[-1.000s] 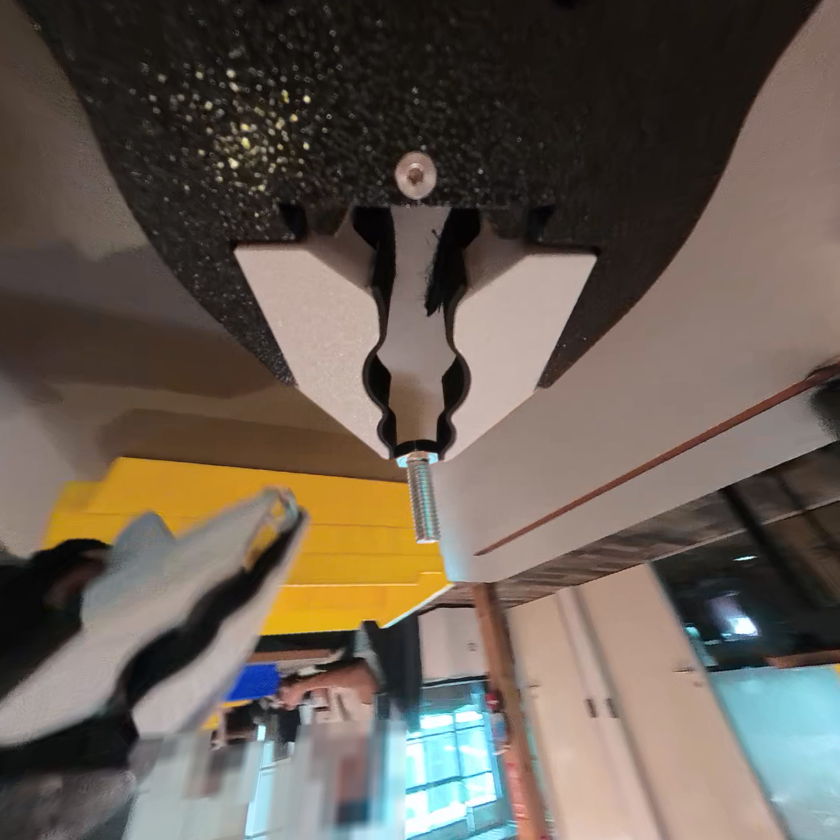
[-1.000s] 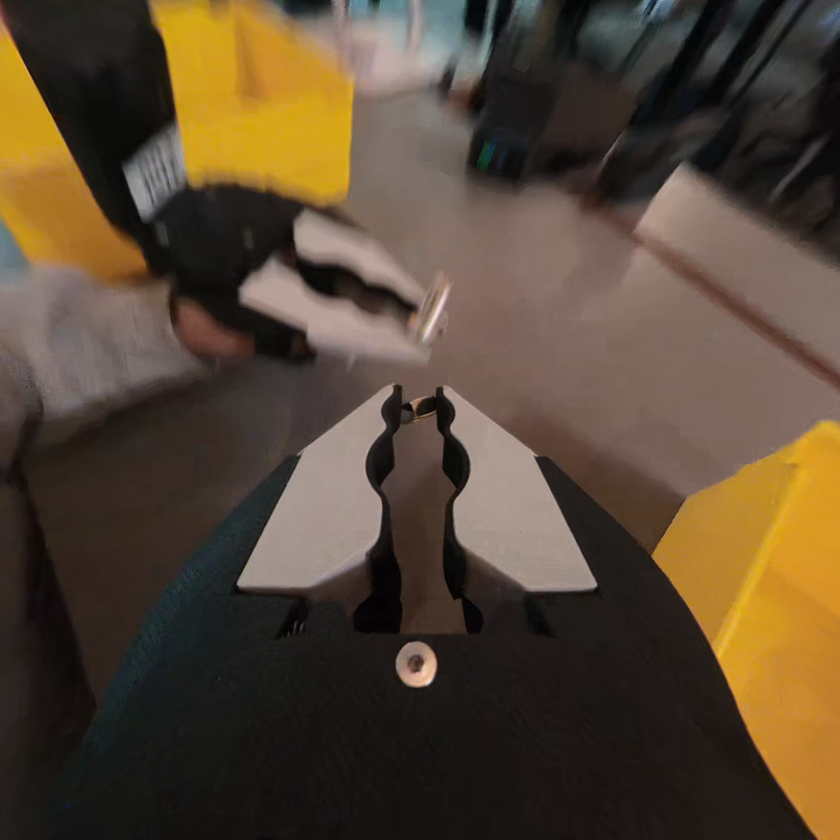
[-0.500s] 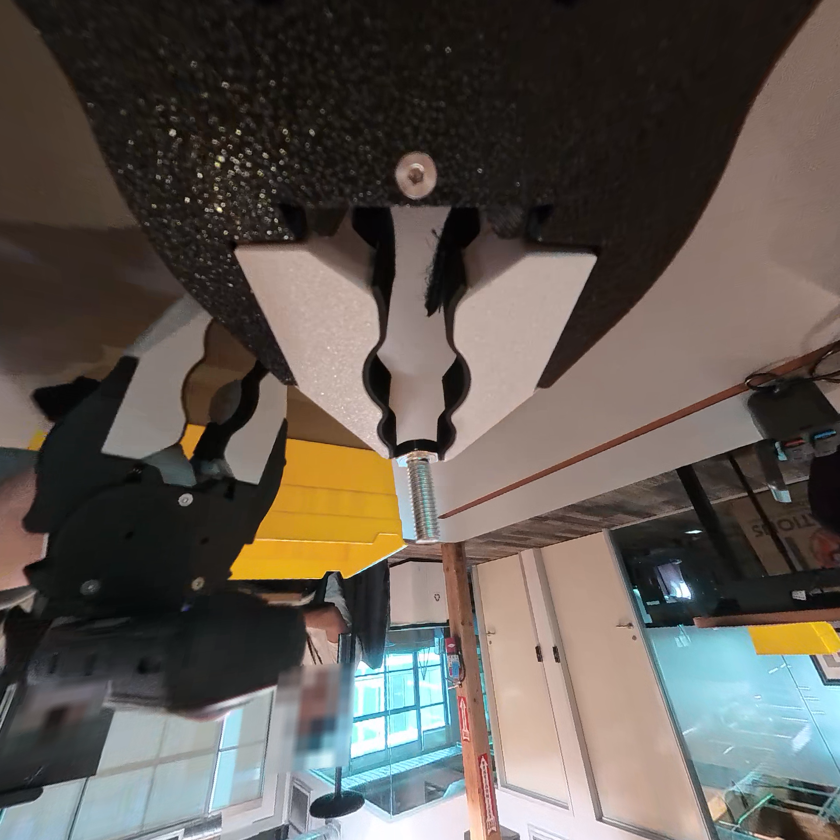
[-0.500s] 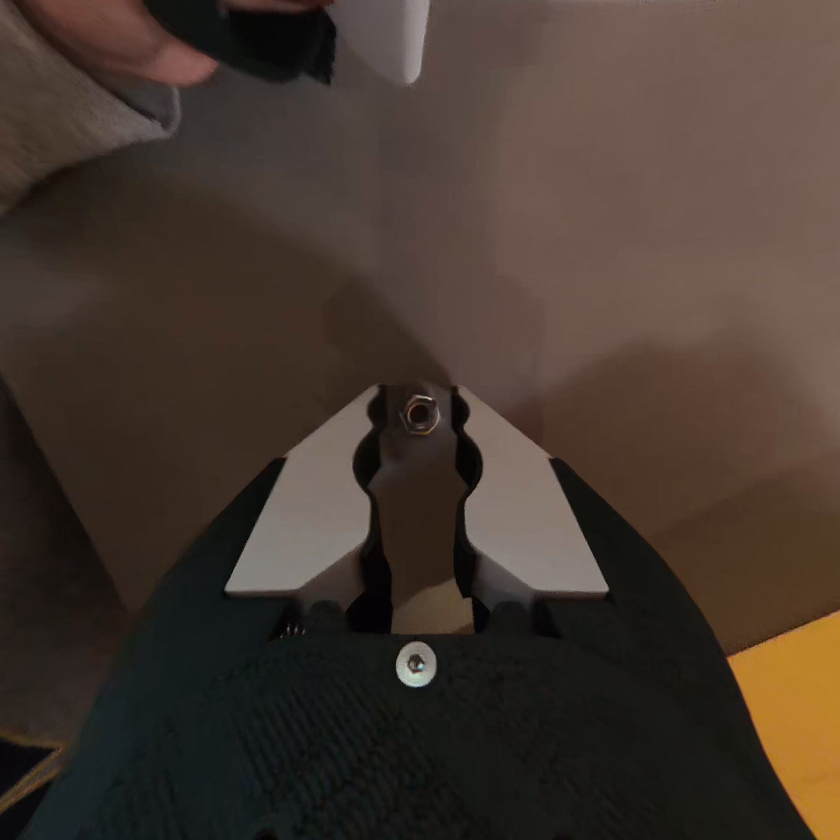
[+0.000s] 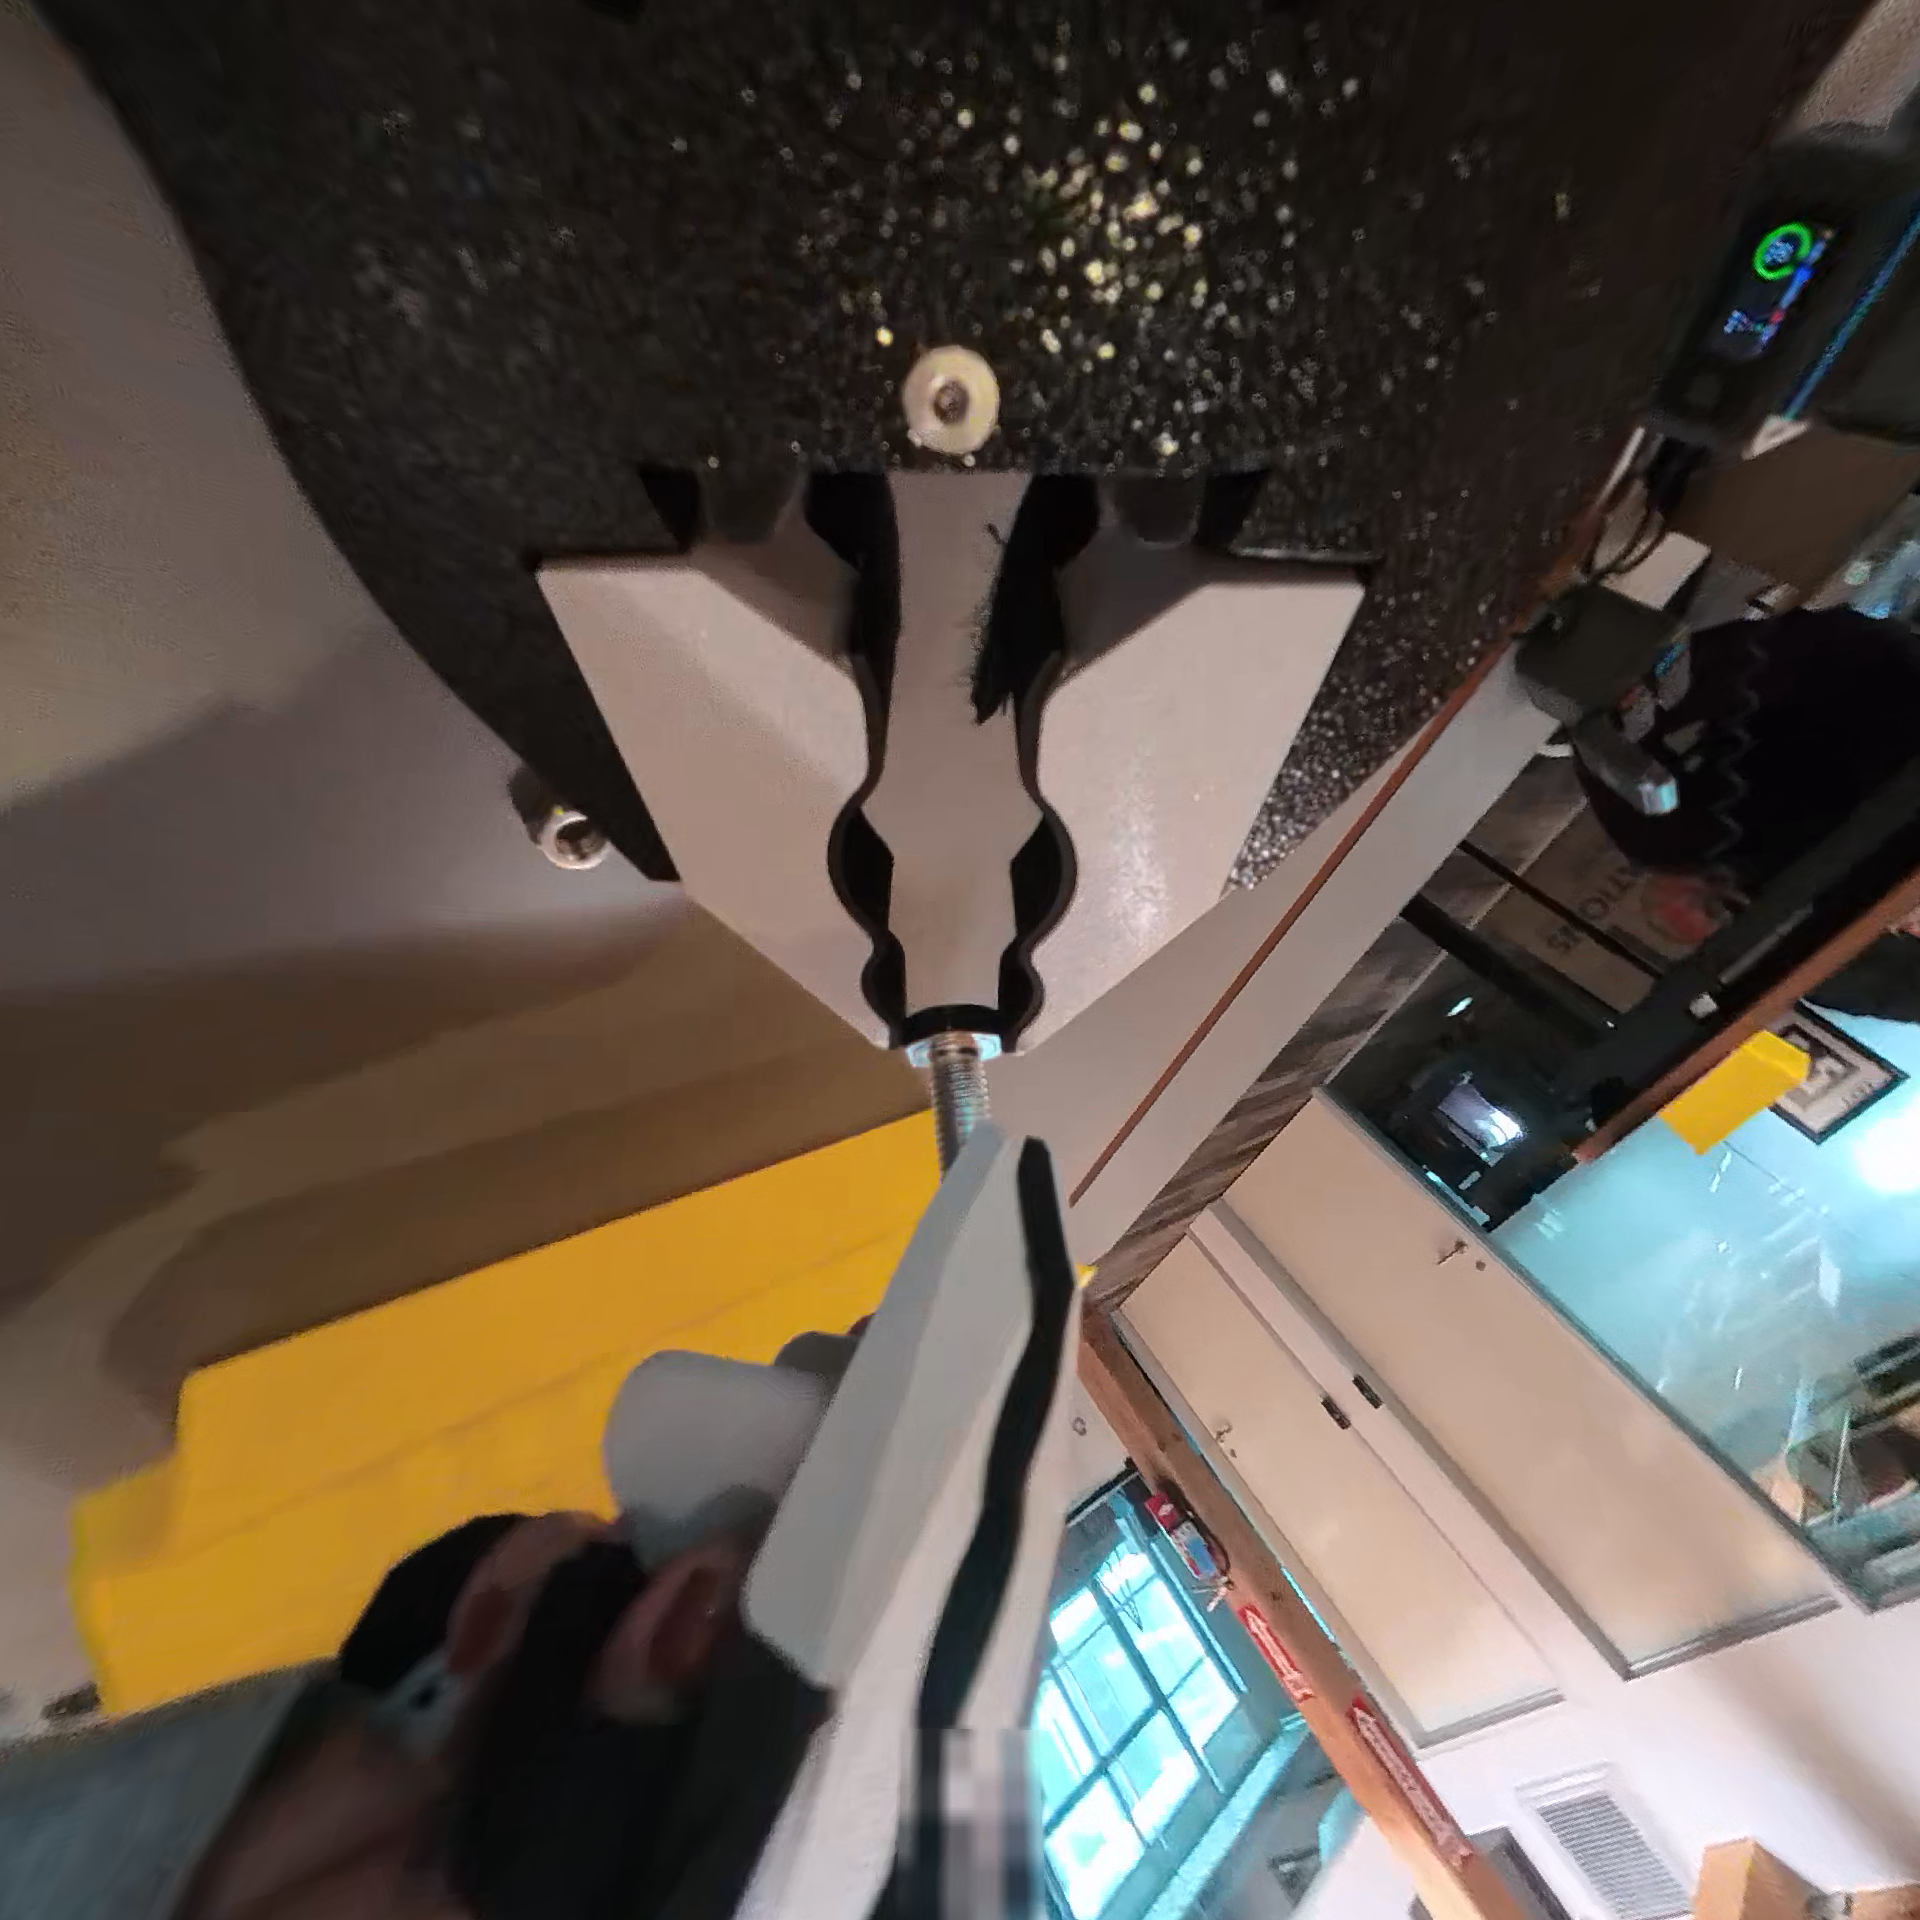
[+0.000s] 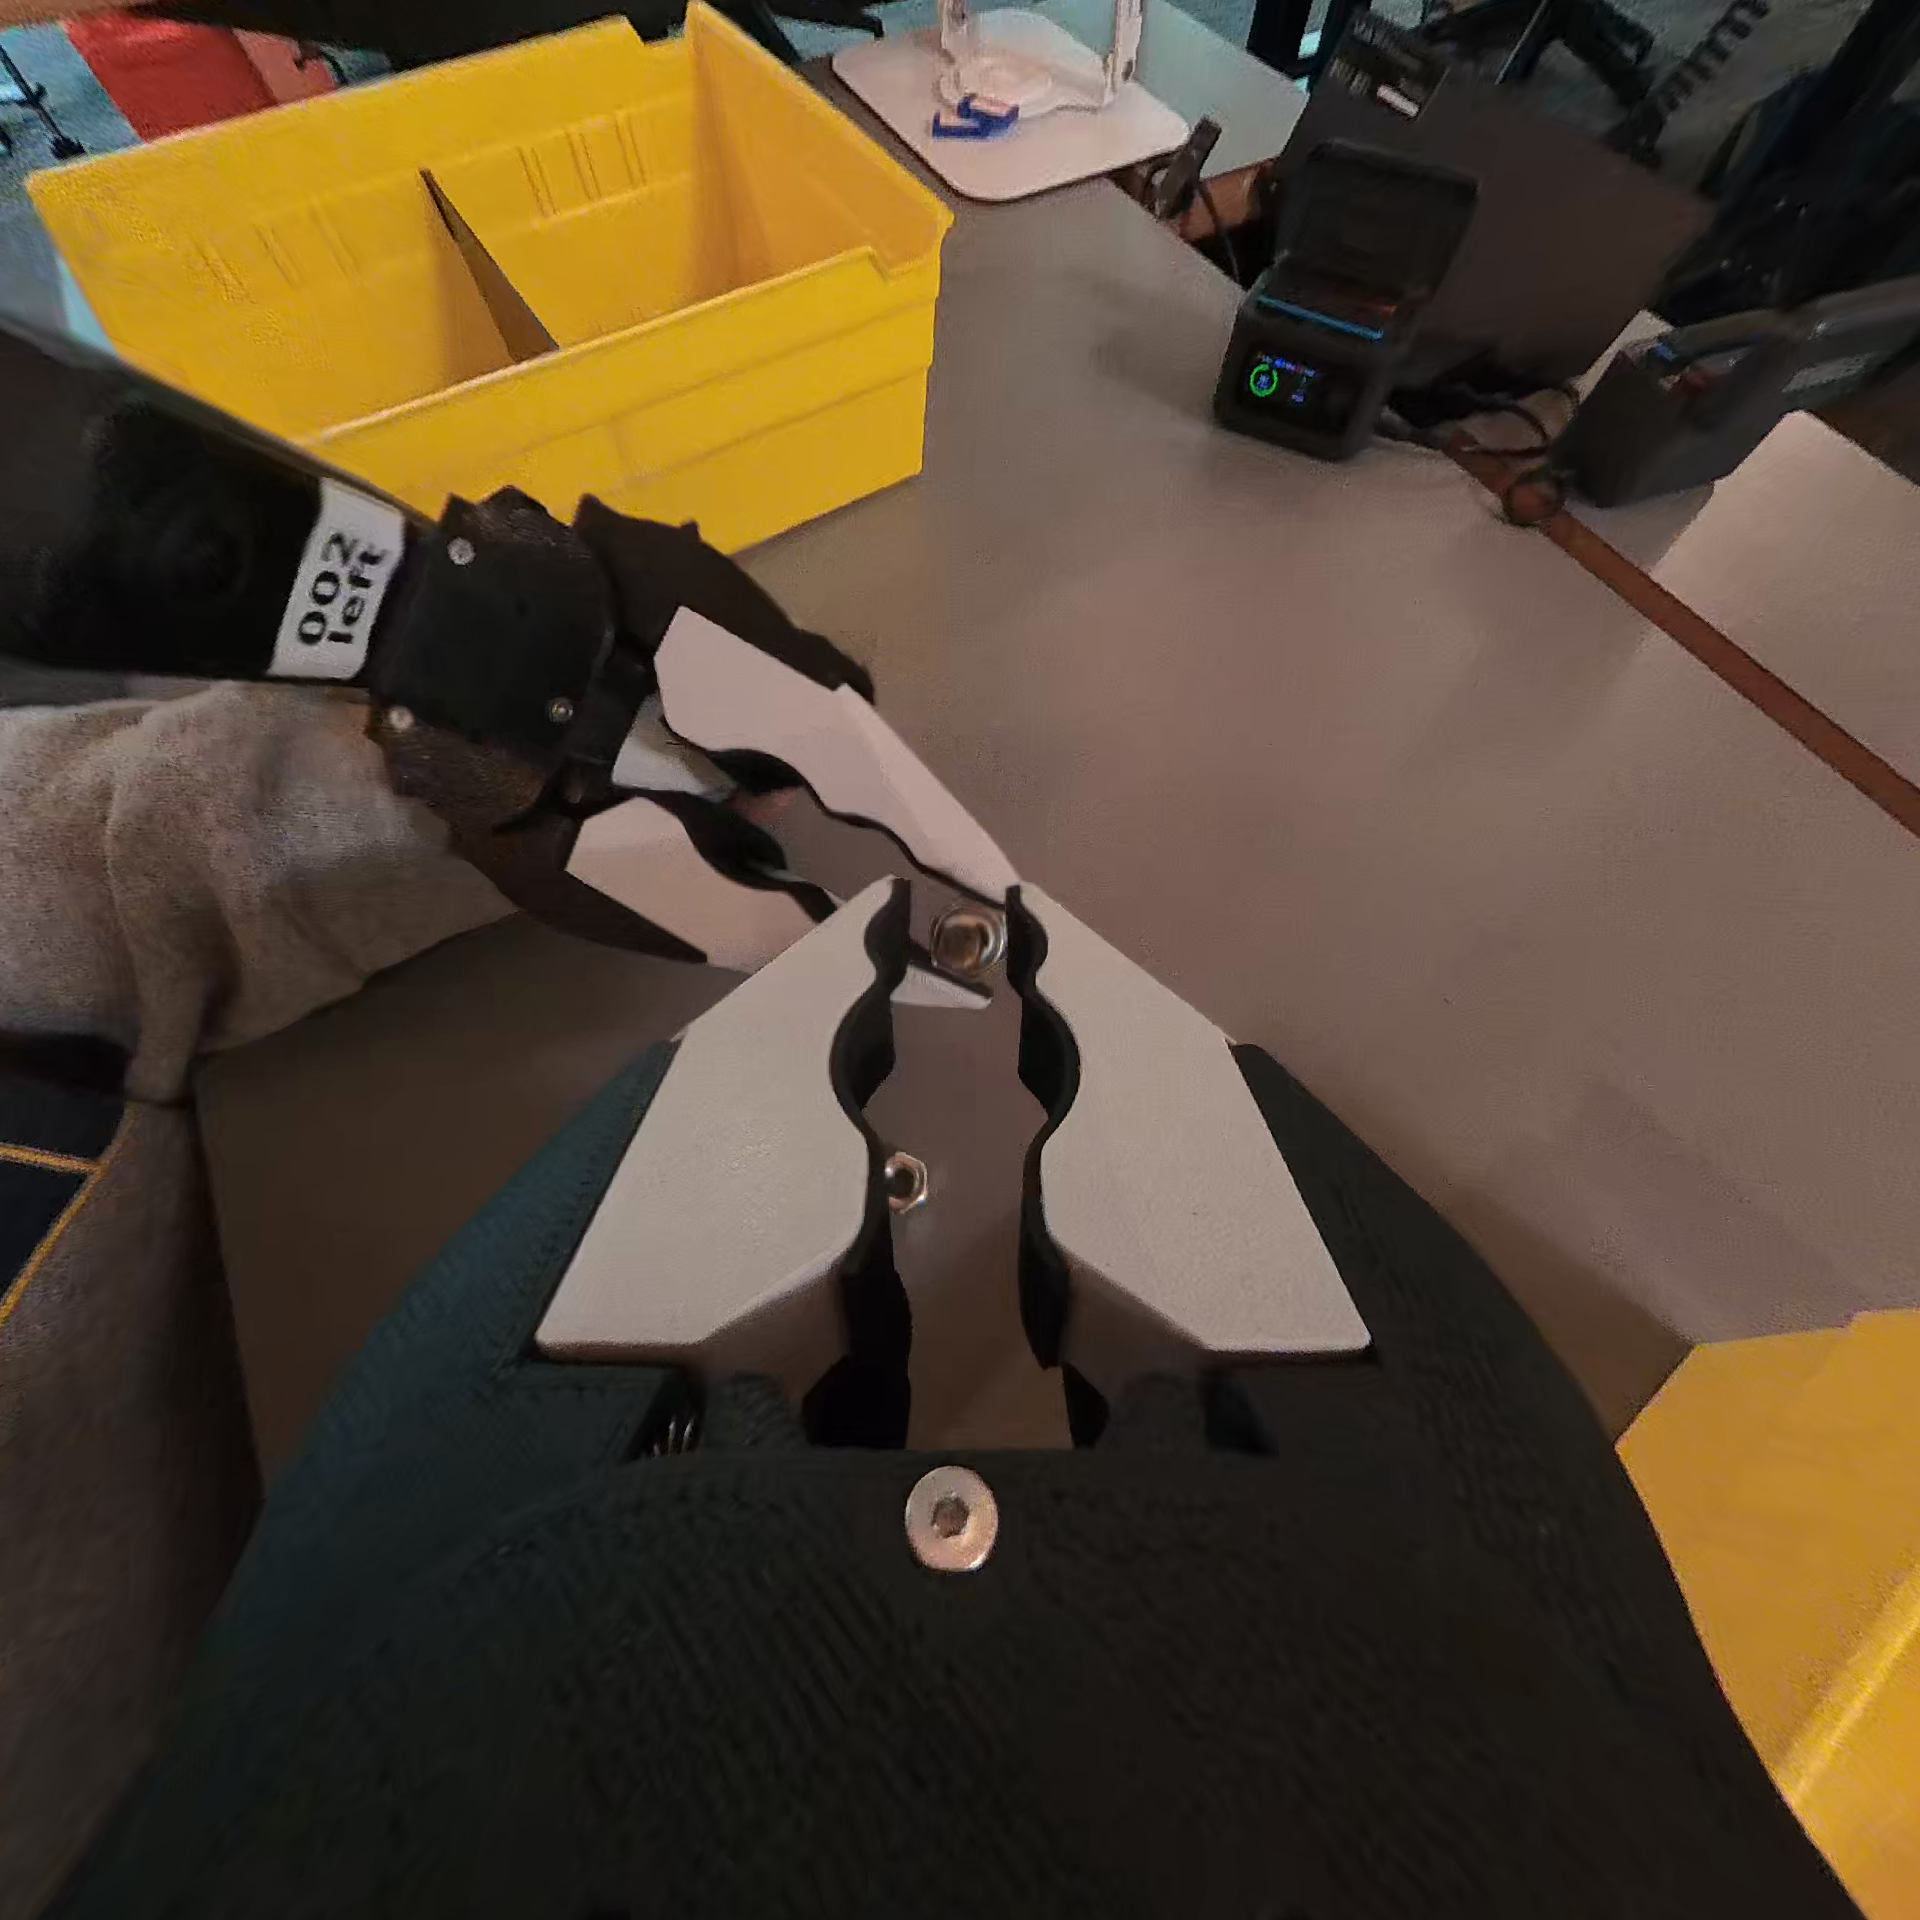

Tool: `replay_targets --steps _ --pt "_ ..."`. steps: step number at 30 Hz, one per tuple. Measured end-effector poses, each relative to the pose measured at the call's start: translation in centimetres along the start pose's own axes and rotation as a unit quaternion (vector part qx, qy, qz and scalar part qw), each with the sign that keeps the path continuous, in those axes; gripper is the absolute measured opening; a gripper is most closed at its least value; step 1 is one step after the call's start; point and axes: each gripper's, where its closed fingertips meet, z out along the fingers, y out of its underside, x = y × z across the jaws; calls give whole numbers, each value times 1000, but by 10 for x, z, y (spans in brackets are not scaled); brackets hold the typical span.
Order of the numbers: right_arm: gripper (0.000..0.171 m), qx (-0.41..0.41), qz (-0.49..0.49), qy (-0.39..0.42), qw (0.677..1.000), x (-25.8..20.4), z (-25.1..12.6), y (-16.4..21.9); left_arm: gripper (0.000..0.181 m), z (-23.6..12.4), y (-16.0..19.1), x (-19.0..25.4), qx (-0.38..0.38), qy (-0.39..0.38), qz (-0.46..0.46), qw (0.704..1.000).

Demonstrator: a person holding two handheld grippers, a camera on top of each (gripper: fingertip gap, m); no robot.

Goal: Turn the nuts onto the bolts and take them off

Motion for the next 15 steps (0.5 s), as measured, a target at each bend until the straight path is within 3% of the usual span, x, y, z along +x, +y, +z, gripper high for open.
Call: replay_targets --steps 2,5,7,11,15 --pt "6 -23 -13 1 1000 -1 2 7 16 2 1 6 -8 8 11 1000" --pt "5 -29 -21 -15 999 -4 -2 7 16 1 -6 9 15 25 -10 1000" --pt "3 -6 -19 -44 999 -8 -10 1 16 -5 -20 13 60 58 -62 995" --pt "0 45 -7 -114 992 -19 -30 -13 15 -20 -49 10 161 130 -206 956" --pt "0 52 -6 -98 994 -13 -40 -14 15 -20 -47 6 158 128 -216 955"
